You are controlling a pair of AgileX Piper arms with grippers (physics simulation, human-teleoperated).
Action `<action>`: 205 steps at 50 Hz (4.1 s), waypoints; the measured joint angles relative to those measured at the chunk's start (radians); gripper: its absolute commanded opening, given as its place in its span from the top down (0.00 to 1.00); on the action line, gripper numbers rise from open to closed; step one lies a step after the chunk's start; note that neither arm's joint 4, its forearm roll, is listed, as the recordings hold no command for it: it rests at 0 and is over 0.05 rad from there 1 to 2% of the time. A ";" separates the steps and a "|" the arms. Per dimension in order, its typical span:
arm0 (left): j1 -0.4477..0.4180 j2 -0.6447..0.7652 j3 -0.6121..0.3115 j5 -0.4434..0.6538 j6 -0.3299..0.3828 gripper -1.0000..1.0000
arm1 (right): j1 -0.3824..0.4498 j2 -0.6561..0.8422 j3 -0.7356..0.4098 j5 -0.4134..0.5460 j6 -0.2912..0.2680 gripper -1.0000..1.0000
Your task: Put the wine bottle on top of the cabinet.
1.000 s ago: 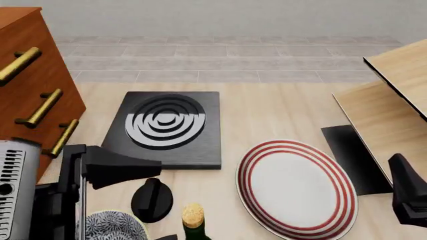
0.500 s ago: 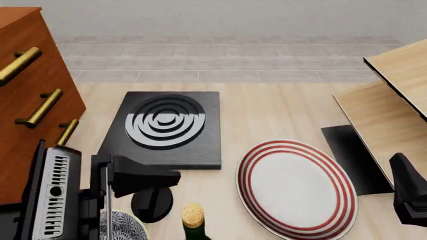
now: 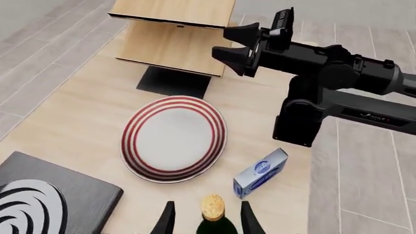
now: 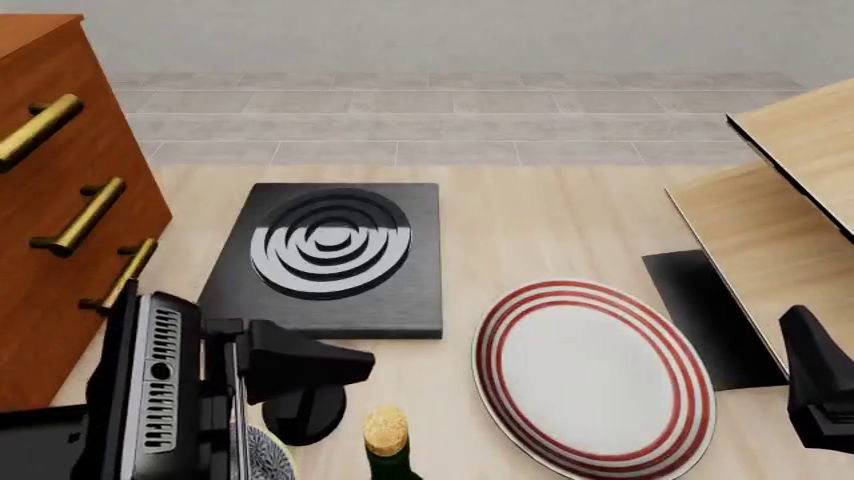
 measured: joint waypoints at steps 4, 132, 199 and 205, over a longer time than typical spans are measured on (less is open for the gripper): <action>-0.003 0.014 -0.005 0.002 -0.002 0.00 | 0.000 -0.001 0.000 0.001 0.000 0.00; 0.400 -0.173 -0.451 0.557 0.091 1.00 | 0.003 -0.008 0.009 -0.006 -0.003 0.00; 0.739 -0.036 -0.896 0.999 0.061 1.00 | 0.000 -0.008 0.008 -0.004 -0.004 0.00; 0.762 -0.015 -0.945 1.020 0.058 1.00 | 0.000 -0.009 0.008 -0.003 -0.004 0.00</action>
